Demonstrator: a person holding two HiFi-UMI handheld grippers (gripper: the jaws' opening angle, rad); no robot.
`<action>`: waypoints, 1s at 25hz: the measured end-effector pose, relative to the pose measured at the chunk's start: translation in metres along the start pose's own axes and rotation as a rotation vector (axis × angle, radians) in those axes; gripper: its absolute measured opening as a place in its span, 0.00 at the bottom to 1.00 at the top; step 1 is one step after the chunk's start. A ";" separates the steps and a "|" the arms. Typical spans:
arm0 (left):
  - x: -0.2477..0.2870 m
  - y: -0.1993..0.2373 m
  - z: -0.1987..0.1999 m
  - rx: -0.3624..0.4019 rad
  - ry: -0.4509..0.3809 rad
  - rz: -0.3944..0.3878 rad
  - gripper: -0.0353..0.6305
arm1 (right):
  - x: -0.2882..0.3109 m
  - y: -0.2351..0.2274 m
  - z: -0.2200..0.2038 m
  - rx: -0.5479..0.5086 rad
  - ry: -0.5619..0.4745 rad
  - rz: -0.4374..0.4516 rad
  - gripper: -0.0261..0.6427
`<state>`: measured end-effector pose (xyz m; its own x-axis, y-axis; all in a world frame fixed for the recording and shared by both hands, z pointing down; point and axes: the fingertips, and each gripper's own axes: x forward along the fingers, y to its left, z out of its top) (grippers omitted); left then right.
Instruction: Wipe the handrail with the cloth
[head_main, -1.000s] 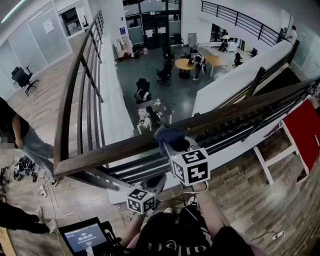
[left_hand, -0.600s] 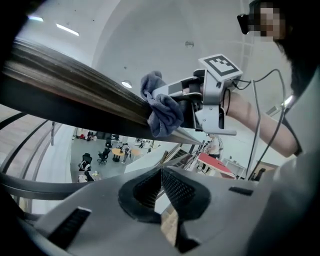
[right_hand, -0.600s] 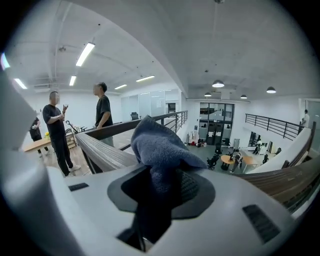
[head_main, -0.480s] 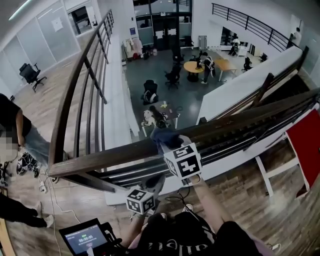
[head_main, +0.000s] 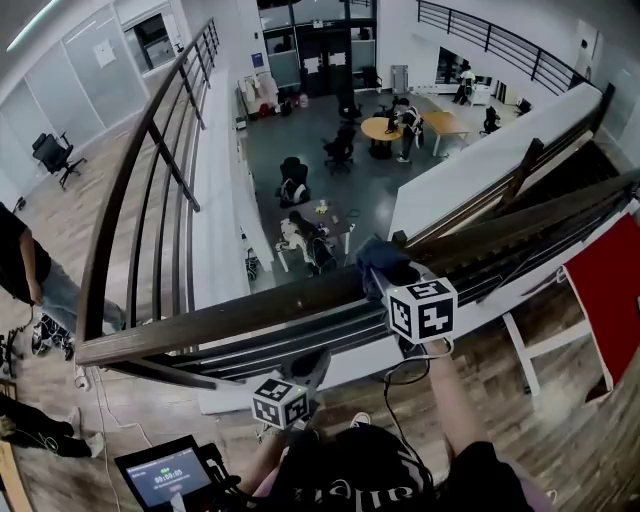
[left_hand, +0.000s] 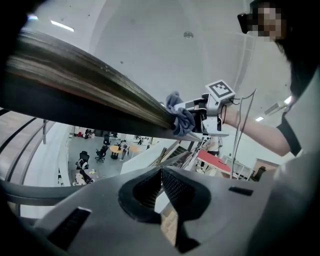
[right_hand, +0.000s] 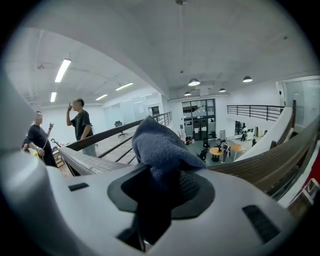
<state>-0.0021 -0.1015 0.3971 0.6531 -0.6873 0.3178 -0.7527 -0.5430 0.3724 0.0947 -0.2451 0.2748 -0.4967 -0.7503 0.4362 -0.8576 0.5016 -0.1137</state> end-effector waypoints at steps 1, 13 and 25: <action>0.006 -0.001 0.000 0.000 0.004 0.000 0.05 | -0.003 -0.021 0.000 0.013 -0.002 -0.022 0.20; 0.038 -0.022 -0.005 -0.007 0.025 0.006 0.05 | -0.059 -0.206 -0.003 0.082 0.007 -0.279 0.20; 0.031 -0.015 -0.018 -0.021 0.033 0.015 0.05 | -0.069 -0.224 -0.007 0.057 -0.034 -0.358 0.20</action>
<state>0.0315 -0.1060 0.4172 0.6442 -0.6788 0.3524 -0.7609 -0.5221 0.3853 0.3221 -0.3026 0.2760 -0.1670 -0.8883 0.4279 -0.9836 0.1803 -0.0095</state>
